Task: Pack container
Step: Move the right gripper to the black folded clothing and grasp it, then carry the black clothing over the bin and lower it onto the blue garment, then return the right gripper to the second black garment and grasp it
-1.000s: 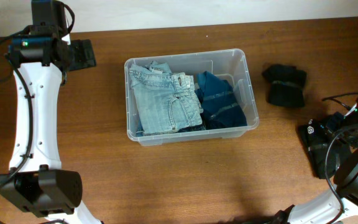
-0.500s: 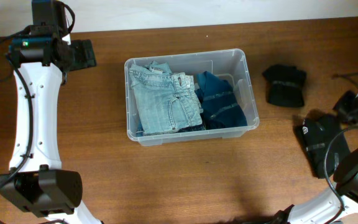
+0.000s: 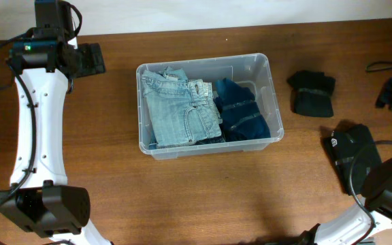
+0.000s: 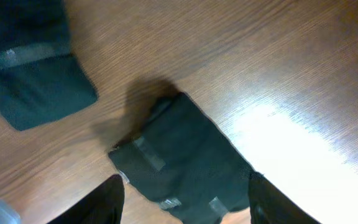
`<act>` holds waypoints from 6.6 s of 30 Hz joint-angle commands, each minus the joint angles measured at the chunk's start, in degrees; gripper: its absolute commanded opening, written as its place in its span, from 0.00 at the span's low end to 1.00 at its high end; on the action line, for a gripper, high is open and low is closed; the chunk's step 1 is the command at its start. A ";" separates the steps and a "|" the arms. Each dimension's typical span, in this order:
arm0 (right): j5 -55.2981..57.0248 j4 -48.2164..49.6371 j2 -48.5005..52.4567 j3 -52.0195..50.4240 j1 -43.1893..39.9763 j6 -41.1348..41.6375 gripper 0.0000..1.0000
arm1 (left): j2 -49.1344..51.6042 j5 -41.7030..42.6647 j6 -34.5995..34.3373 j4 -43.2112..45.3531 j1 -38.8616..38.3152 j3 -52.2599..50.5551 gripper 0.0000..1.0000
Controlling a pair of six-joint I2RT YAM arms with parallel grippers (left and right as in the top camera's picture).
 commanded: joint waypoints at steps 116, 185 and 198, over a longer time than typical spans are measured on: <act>0.42 -8.85 15.91 24.92 50.05 18.62 0.04 | -0.92 0.04 -0.28 1.44 0.33 0.63 0.99; -24.41 8.76 20.35 4.57 7.72 -14.51 0.81 | -0.92 0.02 -0.28 4.68 0.33 0.63 0.99; -12.98 10.16 22.77 4.20 11.04 -3.98 0.80 | -0.92 0.04 -0.28 4.85 0.28 0.63 0.99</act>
